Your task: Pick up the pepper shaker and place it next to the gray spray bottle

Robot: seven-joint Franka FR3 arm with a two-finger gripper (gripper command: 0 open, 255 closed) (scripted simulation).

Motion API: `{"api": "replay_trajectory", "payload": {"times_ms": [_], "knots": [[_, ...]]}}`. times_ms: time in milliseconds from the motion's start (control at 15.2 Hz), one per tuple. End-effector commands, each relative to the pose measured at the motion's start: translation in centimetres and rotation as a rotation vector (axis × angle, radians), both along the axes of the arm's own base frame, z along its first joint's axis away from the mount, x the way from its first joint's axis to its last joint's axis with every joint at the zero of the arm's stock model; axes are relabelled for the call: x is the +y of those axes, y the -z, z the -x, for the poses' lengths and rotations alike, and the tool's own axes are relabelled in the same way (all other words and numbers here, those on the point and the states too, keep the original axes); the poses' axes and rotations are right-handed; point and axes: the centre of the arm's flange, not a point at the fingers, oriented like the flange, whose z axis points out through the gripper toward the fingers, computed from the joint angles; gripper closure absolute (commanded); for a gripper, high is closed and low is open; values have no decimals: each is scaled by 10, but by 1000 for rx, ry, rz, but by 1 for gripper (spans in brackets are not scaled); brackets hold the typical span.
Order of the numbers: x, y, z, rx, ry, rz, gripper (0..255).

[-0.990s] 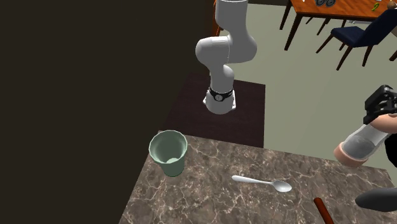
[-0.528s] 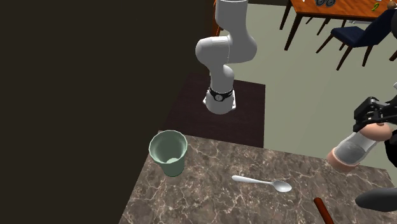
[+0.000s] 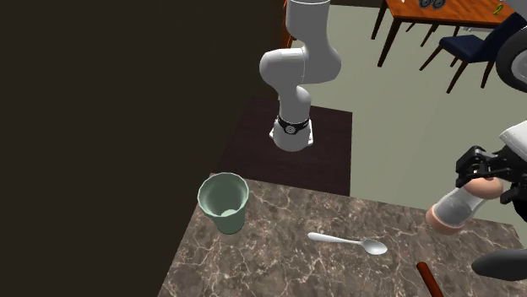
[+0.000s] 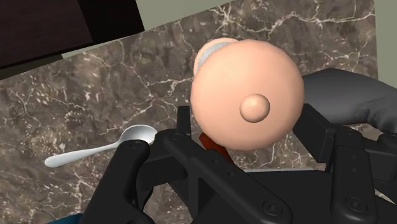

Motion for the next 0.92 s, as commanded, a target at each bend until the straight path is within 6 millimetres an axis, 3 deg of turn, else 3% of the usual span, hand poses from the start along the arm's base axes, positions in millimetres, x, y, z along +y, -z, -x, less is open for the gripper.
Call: {"api": "replay_trajectory", "payload": {"times_ms": [0, 528, 858], "knots": [[0, 11, 0, 0, 0, 0, 255], [0, 51, 0, 0, 0, 0, 255], [0, 51, 0, 0, 0, 0, 255]]}}
